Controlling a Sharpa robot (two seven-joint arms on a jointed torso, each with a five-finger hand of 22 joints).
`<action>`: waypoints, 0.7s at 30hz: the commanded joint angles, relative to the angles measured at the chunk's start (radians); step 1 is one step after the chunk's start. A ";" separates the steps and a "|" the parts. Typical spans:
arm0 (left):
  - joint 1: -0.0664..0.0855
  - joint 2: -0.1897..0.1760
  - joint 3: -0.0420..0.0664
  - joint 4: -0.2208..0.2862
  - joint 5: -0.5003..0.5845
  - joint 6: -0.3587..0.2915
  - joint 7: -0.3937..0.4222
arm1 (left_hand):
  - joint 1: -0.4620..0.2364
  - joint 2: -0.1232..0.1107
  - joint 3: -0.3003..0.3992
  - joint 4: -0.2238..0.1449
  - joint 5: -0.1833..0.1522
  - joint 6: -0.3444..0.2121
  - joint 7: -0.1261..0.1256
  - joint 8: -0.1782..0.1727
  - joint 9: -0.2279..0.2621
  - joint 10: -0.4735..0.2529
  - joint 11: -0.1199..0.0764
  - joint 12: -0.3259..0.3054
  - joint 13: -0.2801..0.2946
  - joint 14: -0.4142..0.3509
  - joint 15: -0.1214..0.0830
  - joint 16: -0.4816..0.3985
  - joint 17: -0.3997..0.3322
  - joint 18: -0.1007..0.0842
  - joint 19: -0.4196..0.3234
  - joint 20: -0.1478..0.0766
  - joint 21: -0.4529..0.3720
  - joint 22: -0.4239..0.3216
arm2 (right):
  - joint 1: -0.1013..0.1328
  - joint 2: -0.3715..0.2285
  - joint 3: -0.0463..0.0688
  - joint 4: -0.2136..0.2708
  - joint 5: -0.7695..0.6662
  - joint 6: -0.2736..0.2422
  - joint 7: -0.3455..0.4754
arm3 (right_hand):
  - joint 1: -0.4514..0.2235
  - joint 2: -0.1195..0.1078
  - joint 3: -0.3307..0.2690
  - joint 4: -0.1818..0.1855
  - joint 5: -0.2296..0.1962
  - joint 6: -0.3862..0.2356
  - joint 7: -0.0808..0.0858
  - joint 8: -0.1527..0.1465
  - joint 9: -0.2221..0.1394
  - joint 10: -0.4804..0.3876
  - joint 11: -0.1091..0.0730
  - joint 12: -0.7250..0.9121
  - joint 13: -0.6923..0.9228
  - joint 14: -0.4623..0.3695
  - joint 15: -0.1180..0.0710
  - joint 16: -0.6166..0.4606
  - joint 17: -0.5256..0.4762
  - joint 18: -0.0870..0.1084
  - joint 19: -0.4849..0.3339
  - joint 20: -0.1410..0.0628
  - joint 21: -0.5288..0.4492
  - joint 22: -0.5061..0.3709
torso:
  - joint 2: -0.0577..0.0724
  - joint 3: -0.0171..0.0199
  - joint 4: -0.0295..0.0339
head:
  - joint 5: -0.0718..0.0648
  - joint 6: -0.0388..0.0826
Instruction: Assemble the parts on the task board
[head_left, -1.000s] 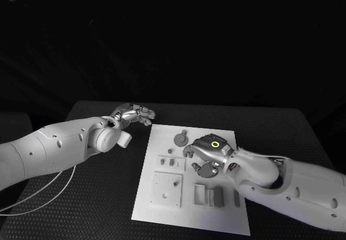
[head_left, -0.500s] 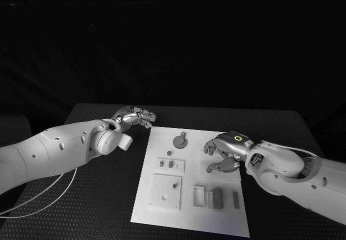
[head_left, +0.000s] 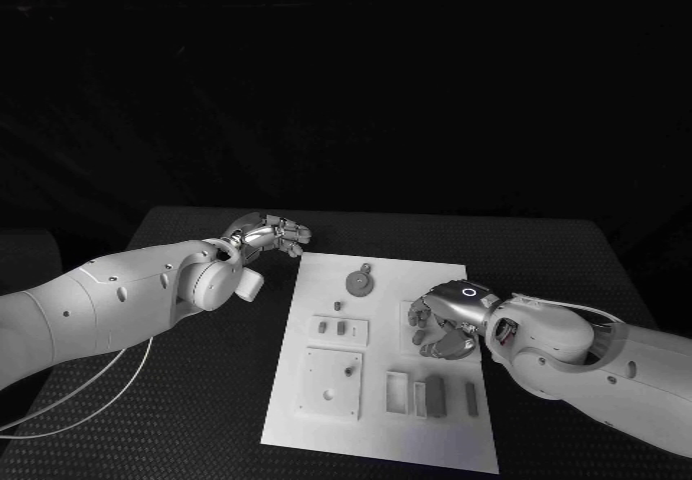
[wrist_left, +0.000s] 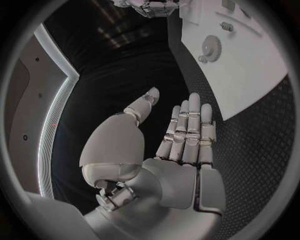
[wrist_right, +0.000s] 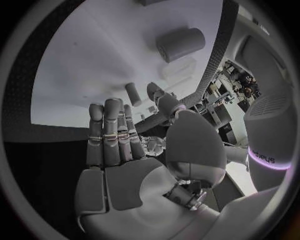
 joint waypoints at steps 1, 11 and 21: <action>0.000 -0.001 0.001 0.001 0.006 0.014 0.014 | -0.005 0.006 -0.005 0.000 -0.001 -0.003 0.001 0.006 -0.001 0.007 0.000 0.003 0.001 0.005 0.000 -0.006 0.001 0.017 0.006 -0.003 -0.005 0.001 | -0.005 0.004 -0.001 -0.001 -0.032 0.039 0.011 | 0.019 0.004 0.020 0.001 -0.009 0.016 0.013 0.013 0.001 0.025 -0.005 0.011 0.002 -0.001 -0.008 0.001 0.001 0.026 0.003 0.000 -0.004 -0.001 | 0.001 -0.0013 0.0017 | 0.000 -0.004; 0.000 -0.001 0.001 0.001 0.006 0.017 0.011 | -0.005 0.007 -0.005 0.000 -0.001 -0.003 0.002 0.006 -0.002 0.006 0.000 0.003 0.000 0.005 0.000 -0.007 0.001 0.017 0.006 -0.003 -0.005 0.001 | -0.009 0.013 -0.002 0.003 -0.040 0.023 0.020 | 0.059 0.052 0.116 0.029 -0.015 0.098 0.021 0.061 0.018 0.131 -0.043 0.067 0.024 0.021 -0.044 0.008 0.004 0.026 0.027 -0.011 0.009 0.001 | 0.000 -0.0009 -0.0012 | 0.003 -0.008; 0.000 -0.003 0.001 0.001 0.006 0.019 0.009 | -0.006 0.009 -0.005 0.001 -0.001 -0.004 0.002 0.006 -0.002 0.006 0.000 0.003 0.000 0.005 0.000 -0.007 0.002 0.017 0.006 -0.003 -0.005 0.001 | -0.010 0.017 -0.002 0.006 -0.062 0.002 0.010 | 0.060 0.091 0.169 0.047 -0.015 0.131 0.006 0.078 0.024 0.165 -0.057 0.082 0.036 0.033 -0.057 0.010 0.006 0.026 0.037 -0.017 0.017 0.003 | 0.000 -0.0010 -0.0008 | 0.003 -0.011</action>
